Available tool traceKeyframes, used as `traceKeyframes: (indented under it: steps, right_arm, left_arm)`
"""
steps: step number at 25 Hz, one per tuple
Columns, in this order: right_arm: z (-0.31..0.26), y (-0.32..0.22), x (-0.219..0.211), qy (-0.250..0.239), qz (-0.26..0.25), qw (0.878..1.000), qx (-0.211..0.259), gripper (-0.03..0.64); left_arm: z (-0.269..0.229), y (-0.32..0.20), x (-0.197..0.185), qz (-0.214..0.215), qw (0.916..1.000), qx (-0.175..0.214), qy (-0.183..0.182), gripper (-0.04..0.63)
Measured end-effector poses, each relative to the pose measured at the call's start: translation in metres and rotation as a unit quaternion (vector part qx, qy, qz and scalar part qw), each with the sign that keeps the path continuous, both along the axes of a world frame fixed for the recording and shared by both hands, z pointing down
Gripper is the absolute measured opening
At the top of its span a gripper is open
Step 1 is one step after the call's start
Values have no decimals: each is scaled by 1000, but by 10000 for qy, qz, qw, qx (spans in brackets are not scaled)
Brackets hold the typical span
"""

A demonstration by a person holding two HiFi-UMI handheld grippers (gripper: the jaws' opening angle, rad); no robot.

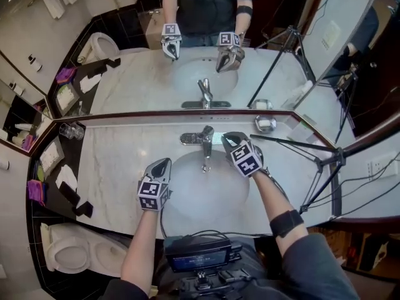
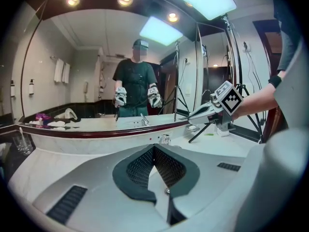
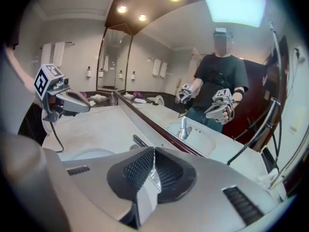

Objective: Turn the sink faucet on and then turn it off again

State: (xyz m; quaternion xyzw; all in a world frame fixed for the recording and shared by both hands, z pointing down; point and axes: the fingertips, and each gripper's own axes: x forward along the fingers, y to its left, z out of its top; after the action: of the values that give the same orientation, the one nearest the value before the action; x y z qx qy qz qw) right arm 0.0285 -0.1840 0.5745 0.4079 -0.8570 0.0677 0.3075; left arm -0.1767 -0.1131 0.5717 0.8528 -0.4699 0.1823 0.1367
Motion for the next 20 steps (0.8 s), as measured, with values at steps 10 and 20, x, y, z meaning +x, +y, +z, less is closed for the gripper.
traceKeyframes:
  steps: [10, 20]
  right_arm:
    - [-6, 49, 70, -1405, 1294, 9814, -162, 20]
    - [2, 90, 95, -2018, 1868, 9611, -256, 20]
  left_arm:
    - [-9, 3, 2, -38, 9999, 26, 159, 0]
    - [-15, 6, 1, 34, 9998, 126, 136, 0]
